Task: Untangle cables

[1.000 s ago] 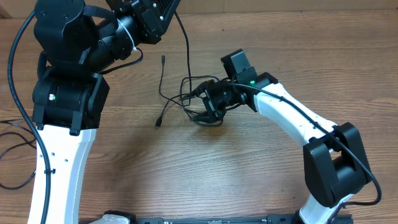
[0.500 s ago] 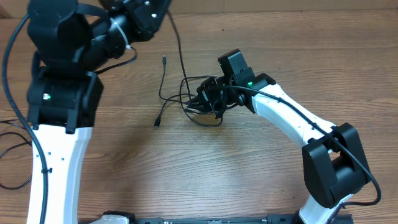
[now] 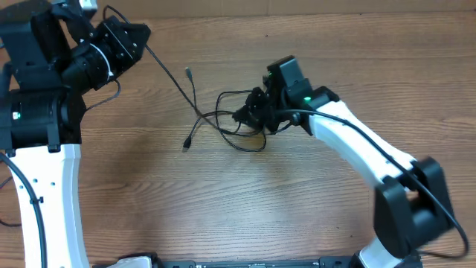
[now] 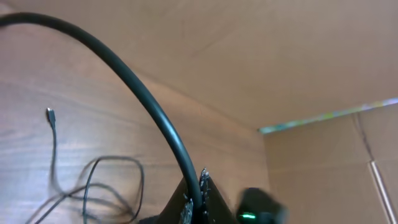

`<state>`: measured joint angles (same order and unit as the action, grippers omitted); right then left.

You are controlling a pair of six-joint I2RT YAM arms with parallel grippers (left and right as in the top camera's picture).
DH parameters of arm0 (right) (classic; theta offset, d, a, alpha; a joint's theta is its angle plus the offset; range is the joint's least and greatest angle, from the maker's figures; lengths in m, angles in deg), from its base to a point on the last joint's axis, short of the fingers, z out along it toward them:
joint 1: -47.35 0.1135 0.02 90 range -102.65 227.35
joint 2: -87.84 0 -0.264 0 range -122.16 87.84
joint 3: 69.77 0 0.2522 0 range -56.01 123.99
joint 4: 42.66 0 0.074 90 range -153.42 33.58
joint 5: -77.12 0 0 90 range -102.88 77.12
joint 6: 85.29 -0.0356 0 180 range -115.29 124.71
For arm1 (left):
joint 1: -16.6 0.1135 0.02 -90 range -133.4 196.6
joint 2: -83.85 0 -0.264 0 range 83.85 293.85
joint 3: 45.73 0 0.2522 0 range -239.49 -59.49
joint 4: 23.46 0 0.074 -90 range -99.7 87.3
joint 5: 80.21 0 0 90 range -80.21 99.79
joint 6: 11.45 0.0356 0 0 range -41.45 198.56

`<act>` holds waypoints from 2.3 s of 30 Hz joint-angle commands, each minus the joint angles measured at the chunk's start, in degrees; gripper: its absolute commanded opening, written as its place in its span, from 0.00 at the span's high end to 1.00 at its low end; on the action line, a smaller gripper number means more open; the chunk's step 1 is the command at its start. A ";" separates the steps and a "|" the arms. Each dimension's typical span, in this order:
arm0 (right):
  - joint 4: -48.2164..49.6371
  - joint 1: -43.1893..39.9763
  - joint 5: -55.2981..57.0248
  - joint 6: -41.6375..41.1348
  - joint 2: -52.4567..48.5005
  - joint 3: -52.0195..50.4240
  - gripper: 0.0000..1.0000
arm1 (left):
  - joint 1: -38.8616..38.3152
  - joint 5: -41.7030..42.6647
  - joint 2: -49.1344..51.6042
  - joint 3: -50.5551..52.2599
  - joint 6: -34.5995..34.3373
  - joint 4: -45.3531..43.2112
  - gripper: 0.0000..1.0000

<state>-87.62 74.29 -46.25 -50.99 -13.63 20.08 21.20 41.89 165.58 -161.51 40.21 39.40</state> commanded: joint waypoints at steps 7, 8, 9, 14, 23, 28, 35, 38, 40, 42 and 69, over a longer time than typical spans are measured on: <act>-1.27 -0.81 2.91 18.62 17.40 1.77 0.96 | -0.15 5.22 6.08 -0.46 4.50 5.81 0.96; -1.79 -0.81 2.89 20.31 18.73 1.77 0.96 | -0.17 8.61 7.43 -0.46 8.59 7.17 0.95; -2.08 -0.81 2.89 21.20 19.28 1.77 0.96 | -0.24 10.05 8.17 -0.46 11.06 7.91 0.96; -2.54 -0.81 0.85 24.41 19.98 1.77 0.96 | -1.81 17.05 12.50 -0.46 21.99 12.00 0.96; -2.54 -0.76 -3.89 28.65 19.98 1.77 0.96 | -7.54 25.94 20.52 -0.44 43.28 16.94 0.96; -2.49 -0.76 -5.31 29.24 19.98 1.77 0.96 | -10.14 26.03 23.98 -0.46 50.10 18.58 0.96; -3.93 -0.83 -5.33 29.22 19.98 1.77 0.96 | -11.65 25.14 26.01 -0.44 68.41 22.21 0.94; -4.28 -0.83 -5.33 29.22 19.98 1.77 0.96 | -11.65 25.14 26.01 -0.44 78.34 26.14 0.91; -4.24 -0.83 -5.33 29.20 19.98 1.77 0.96 | -11.65 25.11 26.01 -0.44 81.94 27.74 0.90; -4.26 -0.83 -5.33 29.18 19.98 1.77 0.96 | -11.65 25.16 26.01 -0.44 83.67 28.76 0.91; -4.35 -0.83 -10.84 28.76 19.98 1.77 0.96 | -14.27 28.61 26.01 -0.44 97.15 34.64 0.87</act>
<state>-92.47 73.63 -53.24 -22.30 5.78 20.83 7.56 68.14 191.04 -161.51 134.52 73.91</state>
